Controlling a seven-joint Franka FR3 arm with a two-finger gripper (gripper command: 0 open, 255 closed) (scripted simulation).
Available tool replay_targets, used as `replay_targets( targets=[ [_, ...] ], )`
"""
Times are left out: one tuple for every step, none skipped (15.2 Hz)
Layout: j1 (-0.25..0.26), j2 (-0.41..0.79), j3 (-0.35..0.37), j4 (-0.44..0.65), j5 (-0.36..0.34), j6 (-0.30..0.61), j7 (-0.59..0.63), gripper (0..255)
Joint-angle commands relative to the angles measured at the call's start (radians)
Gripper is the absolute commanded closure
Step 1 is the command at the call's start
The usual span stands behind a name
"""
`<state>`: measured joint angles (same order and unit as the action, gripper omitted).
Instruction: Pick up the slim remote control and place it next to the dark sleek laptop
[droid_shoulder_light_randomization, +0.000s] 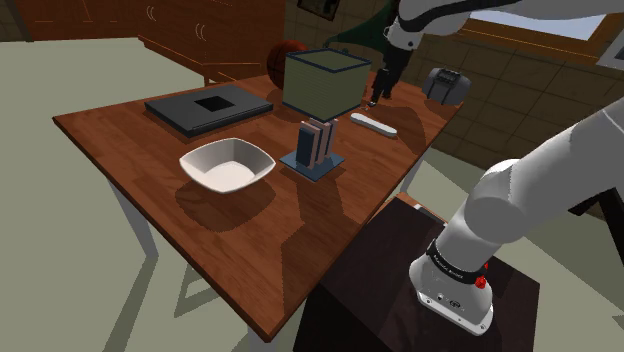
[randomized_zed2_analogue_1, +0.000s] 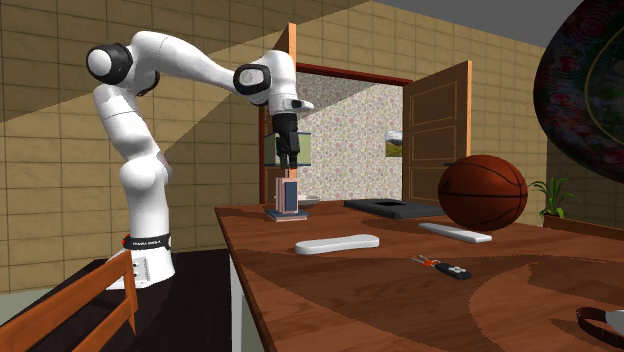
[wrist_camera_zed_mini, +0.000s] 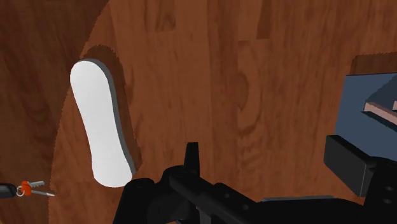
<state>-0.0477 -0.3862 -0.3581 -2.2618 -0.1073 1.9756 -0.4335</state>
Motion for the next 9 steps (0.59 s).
replay_targets(
  targets=[
    [-0.001,0.068,-0.033,0.028,0.013,0.031,-0.038,0],
    [-0.002,0.102,-0.05,0.044,0.022,0.045,-0.059,0],
    [-0.003,0.138,-0.067,0.061,0.033,0.058,-0.081,0],
    [-0.005,0.174,-0.083,0.08,0.046,0.07,-0.104,0],
    [-0.007,0.211,-0.099,0.099,0.061,0.081,-0.127,0],
    [-0.009,0.249,-0.113,0.12,0.077,0.092,-0.151,0],
    [-0.013,0.288,-0.127,0.141,0.096,0.101,-0.176,0],
    [-0.017,0.328,-0.139,0.164,0.115,0.109,-0.201,0],
    [-0.023,0.368,-0.15,0.189,0.137,0.115,-0.226,0]
  ],
)
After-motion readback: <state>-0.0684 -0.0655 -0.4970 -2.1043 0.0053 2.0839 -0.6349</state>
